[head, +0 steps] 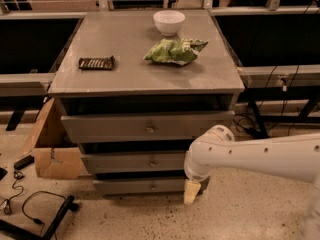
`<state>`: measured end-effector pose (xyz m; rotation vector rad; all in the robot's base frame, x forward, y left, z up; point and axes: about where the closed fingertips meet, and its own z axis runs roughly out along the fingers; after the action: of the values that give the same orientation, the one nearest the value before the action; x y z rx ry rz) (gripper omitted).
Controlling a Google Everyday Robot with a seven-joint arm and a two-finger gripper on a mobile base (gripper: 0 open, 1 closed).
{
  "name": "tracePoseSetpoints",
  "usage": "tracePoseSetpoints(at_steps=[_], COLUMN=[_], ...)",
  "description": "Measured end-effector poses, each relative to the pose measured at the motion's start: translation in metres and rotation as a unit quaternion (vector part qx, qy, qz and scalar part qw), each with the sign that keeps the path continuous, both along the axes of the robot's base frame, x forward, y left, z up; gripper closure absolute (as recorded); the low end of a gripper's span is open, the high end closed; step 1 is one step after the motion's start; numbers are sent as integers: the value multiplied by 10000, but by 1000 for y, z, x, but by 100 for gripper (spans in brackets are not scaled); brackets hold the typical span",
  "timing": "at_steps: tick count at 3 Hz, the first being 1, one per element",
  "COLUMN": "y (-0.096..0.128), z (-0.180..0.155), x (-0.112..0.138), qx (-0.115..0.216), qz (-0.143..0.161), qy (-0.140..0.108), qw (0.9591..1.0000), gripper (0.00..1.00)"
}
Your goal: Open middle drawer
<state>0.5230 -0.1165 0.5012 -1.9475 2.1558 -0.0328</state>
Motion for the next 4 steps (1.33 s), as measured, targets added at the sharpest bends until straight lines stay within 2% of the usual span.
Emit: tracePoseSetpoints(at_steps=[1,3,4], y=[-1,10,15], z=[-30,-61,-78], x=[31,79,86], qx=[-7,-43,6], qz=[-6,58,5], qy=[20,-27,81], qw=[10000,10000,10000], gripper=[0,0,17])
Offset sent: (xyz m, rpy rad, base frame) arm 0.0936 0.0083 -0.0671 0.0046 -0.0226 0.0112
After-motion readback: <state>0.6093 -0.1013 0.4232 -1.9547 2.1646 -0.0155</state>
